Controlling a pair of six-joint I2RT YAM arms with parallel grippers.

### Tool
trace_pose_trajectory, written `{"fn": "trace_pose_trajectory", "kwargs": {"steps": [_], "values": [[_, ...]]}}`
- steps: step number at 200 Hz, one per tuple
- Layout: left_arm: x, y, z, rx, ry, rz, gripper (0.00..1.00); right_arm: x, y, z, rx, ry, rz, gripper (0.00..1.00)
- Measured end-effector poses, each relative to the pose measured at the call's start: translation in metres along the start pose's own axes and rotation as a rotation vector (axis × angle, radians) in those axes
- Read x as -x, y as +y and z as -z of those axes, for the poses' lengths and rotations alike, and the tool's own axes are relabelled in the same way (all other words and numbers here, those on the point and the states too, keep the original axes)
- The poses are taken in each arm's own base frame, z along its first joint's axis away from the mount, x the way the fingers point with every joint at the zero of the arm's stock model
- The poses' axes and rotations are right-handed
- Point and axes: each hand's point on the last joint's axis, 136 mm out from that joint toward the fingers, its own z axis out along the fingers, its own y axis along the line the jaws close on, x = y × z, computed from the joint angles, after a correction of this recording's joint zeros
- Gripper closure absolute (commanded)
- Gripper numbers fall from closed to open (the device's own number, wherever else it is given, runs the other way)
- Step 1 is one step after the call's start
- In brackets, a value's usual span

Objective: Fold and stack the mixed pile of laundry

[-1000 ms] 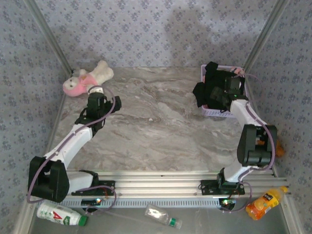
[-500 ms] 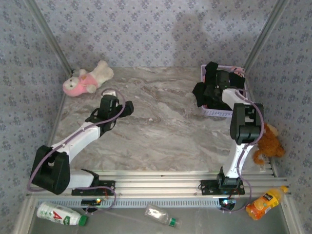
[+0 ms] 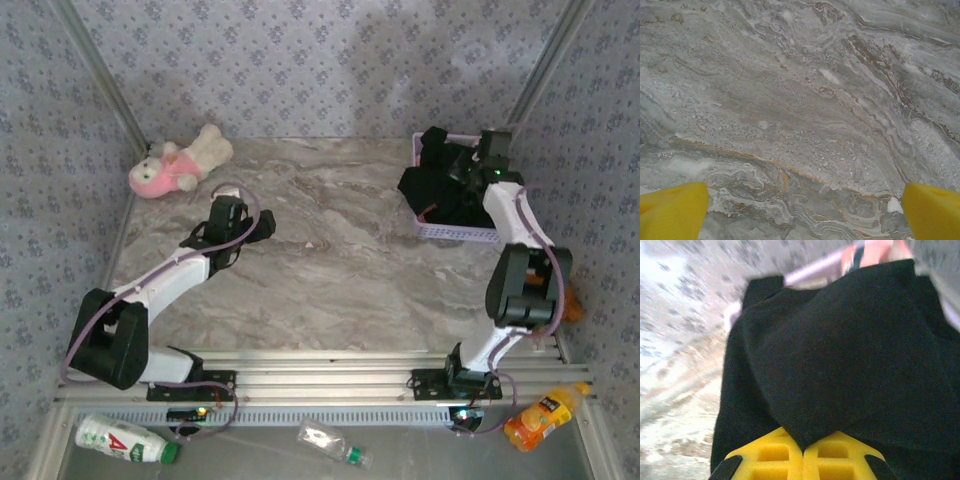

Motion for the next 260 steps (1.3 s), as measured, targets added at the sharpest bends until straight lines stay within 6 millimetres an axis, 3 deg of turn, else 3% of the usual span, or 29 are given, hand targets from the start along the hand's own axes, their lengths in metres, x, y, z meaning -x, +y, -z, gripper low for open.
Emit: {"fn": "trace_pose_trajectory", "kwargs": {"steps": [47, 65, 85, 104, 122, 143, 165, 174, 186, 199, 212, 220, 236, 251, 260], "values": [[0.0, -0.005, -0.008, -0.01, 0.019, 0.01, 0.0, 0.052, 0.045, 0.076, 0.147, -0.156, 0.04, 1.0], [0.002, -0.009, -0.01, -0.02, 0.021, 0.017, 0.0, 0.072, 0.081, 0.108, 0.246, -0.211, 0.077, 1.0], [0.005, -0.013, -0.013, -0.04, 0.02, 0.029, 0.0, 0.093, 0.139, 0.155, 0.385, -0.285, 0.159, 1.0], [0.007, -0.016, -0.014, -0.056, 0.02, 0.046, 0.0, 0.103, 0.201, 0.216, 0.54, -0.365, 0.259, 1.0], [0.009, -0.015, -0.014, -0.062, 0.023, 0.064, 0.0, 0.11, 0.246, 0.28, 0.703, -0.447, 0.323, 1.0], [0.014, -0.005, -0.015, -0.048, 0.017, 0.097, 0.0, 0.117, 0.273, 0.339, 0.851, -0.522, 0.356, 1.0], [0.025, 0.01, -0.013, -0.021, -0.008, 0.144, 0.0, 0.115, 0.285, 0.361, 0.932, -0.543, 0.372, 1.0], [0.031, 0.016, -0.008, -0.011, -0.029, 0.159, 0.0, 0.11, 0.289, 0.356, 0.939, -0.53, 0.376, 1.0], [0.039, 0.026, 0.001, 0.008, -0.06, 0.181, 0.0, 0.097, 0.291, 0.332, 0.924, -0.489, 0.375, 1.0], [0.045, 0.037, 0.013, 0.032, -0.095, 0.2, 0.0, 0.077, 0.289, 0.289, 0.871, -0.417, 0.365, 1.0], [0.048, 0.043, 0.024, 0.051, -0.124, 0.208, 0.0, 0.045, 0.28, 0.228, 0.788, -0.306, 0.352, 1.0], [0.049, 0.046, 0.029, 0.063, -0.135, 0.209, 0.0, 0.02, 0.271, 0.186, 0.728, -0.23, 0.343, 0.88], [0.048, 0.051, 0.034, 0.086, -0.139, 0.208, 0.0, -0.035, 0.245, 0.106, 0.61, -0.059, 0.316, 0.46], [0.042, 0.056, 0.033, 0.112, -0.121, 0.204, 0.0, -0.089, 0.213, 0.038, 0.496, 0.116, 0.29, 0.32], [0.038, 0.058, 0.032, 0.124, -0.103, 0.199, 0.0, -0.114, 0.195, 0.011, 0.439, 0.196, 0.279, 0.28]]}}
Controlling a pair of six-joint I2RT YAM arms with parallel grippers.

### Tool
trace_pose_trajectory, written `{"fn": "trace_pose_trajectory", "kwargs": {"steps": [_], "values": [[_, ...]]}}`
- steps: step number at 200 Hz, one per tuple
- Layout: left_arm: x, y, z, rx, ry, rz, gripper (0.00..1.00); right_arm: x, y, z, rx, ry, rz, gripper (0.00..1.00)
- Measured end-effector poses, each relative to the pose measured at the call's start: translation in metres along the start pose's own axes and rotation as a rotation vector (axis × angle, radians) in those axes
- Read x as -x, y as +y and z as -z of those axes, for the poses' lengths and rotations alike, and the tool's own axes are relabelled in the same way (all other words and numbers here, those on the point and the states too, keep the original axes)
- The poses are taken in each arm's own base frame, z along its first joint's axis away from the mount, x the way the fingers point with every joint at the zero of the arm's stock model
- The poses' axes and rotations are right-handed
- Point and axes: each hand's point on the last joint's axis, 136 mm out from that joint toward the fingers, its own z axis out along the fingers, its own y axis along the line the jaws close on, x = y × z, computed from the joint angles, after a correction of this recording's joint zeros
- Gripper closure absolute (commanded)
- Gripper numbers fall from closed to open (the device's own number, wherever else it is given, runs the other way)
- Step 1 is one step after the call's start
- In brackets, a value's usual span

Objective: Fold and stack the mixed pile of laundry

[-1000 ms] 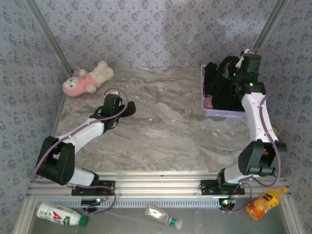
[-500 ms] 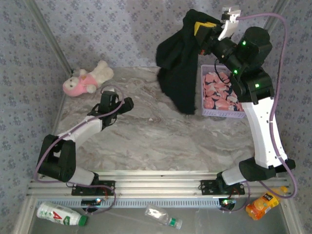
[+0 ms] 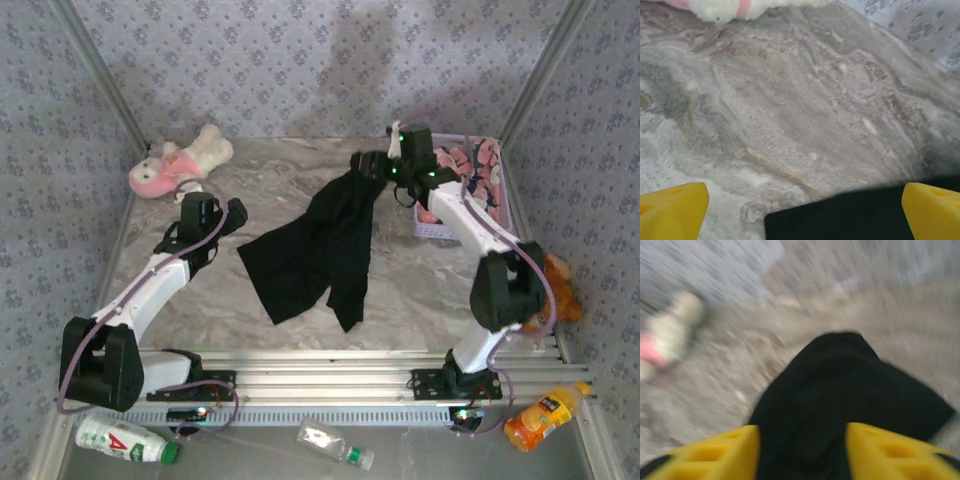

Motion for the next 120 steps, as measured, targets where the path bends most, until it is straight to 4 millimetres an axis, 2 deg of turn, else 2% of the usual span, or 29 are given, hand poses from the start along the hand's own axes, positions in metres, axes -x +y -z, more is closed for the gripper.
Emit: {"fn": "trace_pose_trajectory", "kwargs": {"steps": [10, 23, 46, 63, 82, 120], "values": [[-0.004, 0.002, -0.001, 0.01, 0.017, -0.008, 0.0, -0.029, -0.023, -0.017, -0.051, 0.08, -0.04, 0.26], [-0.01, 0.004, -0.004, 0.013, 0.041, -0.016, 0.0, -0.061, -0.043, -0.023, -0.108, 0.15, -0.068, 0.23], [-0.026, 0.003, -0.009, 0.004, 0.093, -0.033, 0.0, -0.096, -0.051, -0.014, -0.167, 0.205, -0.057, 0.21], [-0.047, 0.0, -0.014, -0.006, 0.157, -0.058, 0.01, -0.116, -0.039, -0.002, -0.173, 0.224, -0.025, 0.21], [-0.076, -0.004, -0.019, -0.011, 0.233, -0.095, 0.05, -0.137, -0.015, 0.011, -0.152, 0.238, 0.013, 0.22], [-0.12, -0.018, -0.025, -0.031, 0.34, -0.177, 0.2, -0.197, 0.038, 0.014, -0.101, 0.336, 0.107, 0.24]]}}
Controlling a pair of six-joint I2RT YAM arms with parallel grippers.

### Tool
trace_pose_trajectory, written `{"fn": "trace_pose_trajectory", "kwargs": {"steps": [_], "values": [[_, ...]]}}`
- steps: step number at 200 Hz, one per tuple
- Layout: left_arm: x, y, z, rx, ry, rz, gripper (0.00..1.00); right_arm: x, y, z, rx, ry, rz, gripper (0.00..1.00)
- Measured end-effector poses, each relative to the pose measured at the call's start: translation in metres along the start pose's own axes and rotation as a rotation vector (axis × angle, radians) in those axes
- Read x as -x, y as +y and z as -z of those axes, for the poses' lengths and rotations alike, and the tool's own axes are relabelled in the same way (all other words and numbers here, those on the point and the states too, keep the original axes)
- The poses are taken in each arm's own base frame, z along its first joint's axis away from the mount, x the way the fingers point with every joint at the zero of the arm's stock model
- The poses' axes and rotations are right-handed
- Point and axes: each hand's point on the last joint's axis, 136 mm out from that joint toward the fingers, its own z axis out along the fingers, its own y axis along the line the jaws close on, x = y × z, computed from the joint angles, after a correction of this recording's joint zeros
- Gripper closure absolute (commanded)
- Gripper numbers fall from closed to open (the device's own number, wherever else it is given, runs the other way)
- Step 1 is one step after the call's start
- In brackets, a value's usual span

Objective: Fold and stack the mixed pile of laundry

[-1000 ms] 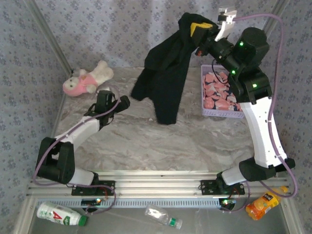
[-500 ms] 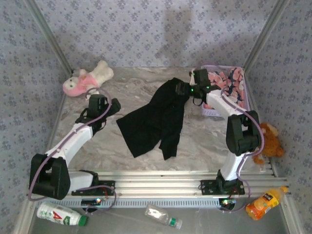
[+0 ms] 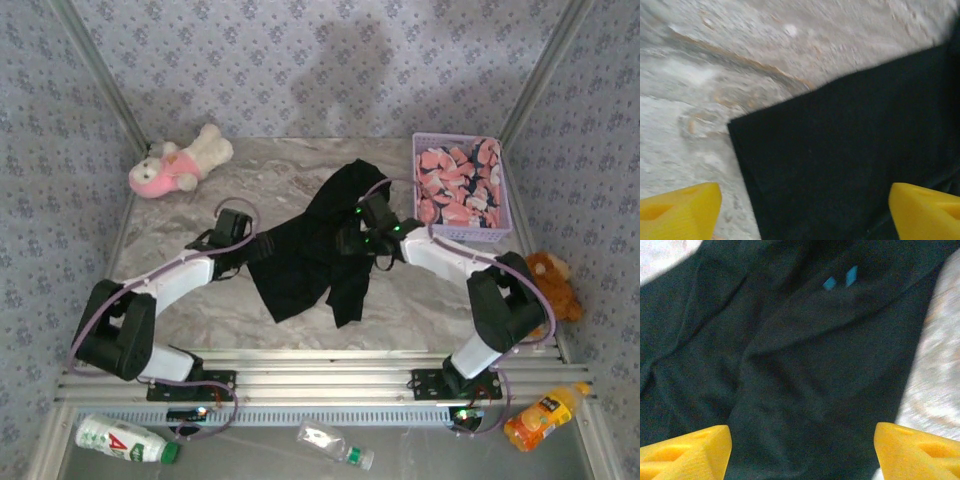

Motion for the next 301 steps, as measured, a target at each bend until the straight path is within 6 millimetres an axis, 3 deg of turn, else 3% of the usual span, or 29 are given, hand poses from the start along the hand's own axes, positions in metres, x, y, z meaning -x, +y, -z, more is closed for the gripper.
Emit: {"fn": "trace_pose_trajectory", "kwargs": {"steps": [25, 49, 97, 118, 150, 171, 179, 203, 253, 301], "values": [[-0.019, -0.009, -0.009, 0.013, 0.045, -0.081, 0.28, -0.028, 0.032, -0.014, 0.02, 0.059, 0.064, 0.28], [-0.038, -0.01, -0.014, 0.046, 0.089, -0.164, 0.29, -0.04, 0.041, -0.032, 0.009, 0.101, 0.059, 0.36], [-0.044, -0.01, -0.011, 0.086, 0.08, -0.245, 0.33, -0.04, 0.038, -0.047, -0.027, 0.116, 0.012, 0.71], [-0.041, -0.005, -0.013, 0.114, 0.067, -0.257, 0.42, -0.04, 0.036, -0.046, -0.041, 0.116, 0.003, 0.85], [-0.048, 0.01, -0.025, 0.19, 0.085, -0.292, 0.54, -0.038, 0.031, -0.037, -0.065, 0.11, -0.006, 0.87], [-0.038, 0.007, -0.026, 0.2, 0.06, -0.297, 0.68, -0.03, 0.026, -0.024, -0.067, 0.092, -0.019, 0.87], [-0.036, 0.007, -0.026, 0.206, 0.055, -0.296, 0.73, -0.026, 0.022, -0.019, -0.067, 0.082, -0.032, 0.86], [-0.032, 0.01, -0.03, 0.228, 0.051, -0.31, 1.0, -0.017, 0.003, -0.007, -0.073, 0.054, -0.079, 0.9], [-0.025, 0.014, -0.03, 0.251, 0.033, -0.28, 1.0, -0.021, -0.041, 0.0, -0.136, 0.058, -0.153, 0.92], [0.003, 0.019, -0.019, 0.246, -0.031, -0.184, 1.0, -0.009, -0.098, 0.024, -0.221, -0.003, -0.246, 0.91]]}}
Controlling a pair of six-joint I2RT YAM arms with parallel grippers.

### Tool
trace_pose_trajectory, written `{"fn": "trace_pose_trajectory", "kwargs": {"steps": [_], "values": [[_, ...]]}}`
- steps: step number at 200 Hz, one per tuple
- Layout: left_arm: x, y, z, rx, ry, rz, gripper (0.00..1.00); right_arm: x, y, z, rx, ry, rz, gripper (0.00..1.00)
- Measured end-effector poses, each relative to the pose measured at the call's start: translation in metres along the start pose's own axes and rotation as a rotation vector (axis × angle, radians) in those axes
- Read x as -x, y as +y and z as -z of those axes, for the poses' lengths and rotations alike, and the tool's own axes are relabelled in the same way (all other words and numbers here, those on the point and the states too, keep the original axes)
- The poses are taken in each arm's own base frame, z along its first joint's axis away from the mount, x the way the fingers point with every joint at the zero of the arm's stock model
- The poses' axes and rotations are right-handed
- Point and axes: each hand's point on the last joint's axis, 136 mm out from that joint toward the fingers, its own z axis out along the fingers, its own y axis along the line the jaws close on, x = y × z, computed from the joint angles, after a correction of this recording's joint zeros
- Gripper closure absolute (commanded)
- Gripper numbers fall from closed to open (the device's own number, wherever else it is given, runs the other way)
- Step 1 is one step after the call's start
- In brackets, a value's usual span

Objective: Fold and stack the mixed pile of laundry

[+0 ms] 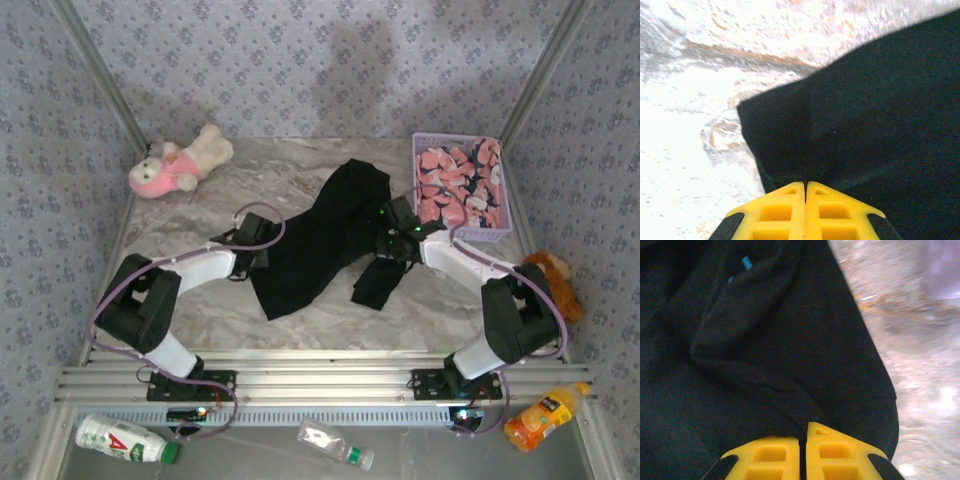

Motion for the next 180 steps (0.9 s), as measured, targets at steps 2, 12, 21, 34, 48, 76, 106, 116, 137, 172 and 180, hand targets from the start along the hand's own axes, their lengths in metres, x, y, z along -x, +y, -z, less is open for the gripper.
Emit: {"fn": "trace_pose_trajectory", "kwargs": {"steps": [2, 12, 21, 34, 48, 76, 106, 116, 137, 172, 180], "values": [[0.002, 0.0, 0.001, -0.003, -0.003, 0.007, 1.0, 0.001, -0.003, 0.0, -0.005, -0.001, -0.005, 0.91], [0.016, 0.002, 0.008, -0.022, -0.031, 0.052, 1.0, 0.003, -0.013, -0.001, -0.022, -0.004, -0.021, 0.91], [0.033, 0.004, 0.015, -0.047, -0.062, 0.101, 1.0, 0.002, -0.02, -0.002, -0.033, -0.001, -0.029, 0.91], [0.058, 0.007, 0.027, -0.078, -0.114, 0.162, 1.0, -0.001, -0.025, -0.004, -0.043, 0.008, -0.032, 0.91], [0.085, 0.013, 0.037, -0.099, -0.168, 0.221, 1.0, -0.002, -0.026, -0.005, -0.046, 0.012, -0.031, 0.91], [0.131, 0.033, 0.044, -0.098, -0.254, 0.31, 1.0, -0.003, -0.026, -0.005, -0.043, 0.014, -0.03, 0.91], [0.17, 0.072, 0.023, -0.026, -0.295, 0.401, 1.0, -0.007, -0.028, -0.005, -0.043, 0.015, -0.026, 0.9], [0.178, 0.089, 0.009, 0.012, -0.288, 0.427, 1.0, -0.008, -0.027, -0.004, -0.036, 0.013, -0.023, 0.88], [0.185, 0.112, -0.016, 0.071, -0.242, 0.446, 0.33, -0.007, -0.018, -0.004, 0.02, 0.011, -0.008, 0.73], [0.179, 0.112, -0.018, 0.067, -0.189, 0.421, 0.16, -0.006, 0.0, -0.003, 0.12, 0.013, 0.038, 0.53], [0.176, 0.102, -0.012, 0.044, -0.189, 0.406, 0.16, -0.006, 0.003, -0.003, 0.135, 0.013, 0.044, 0.51]]}}
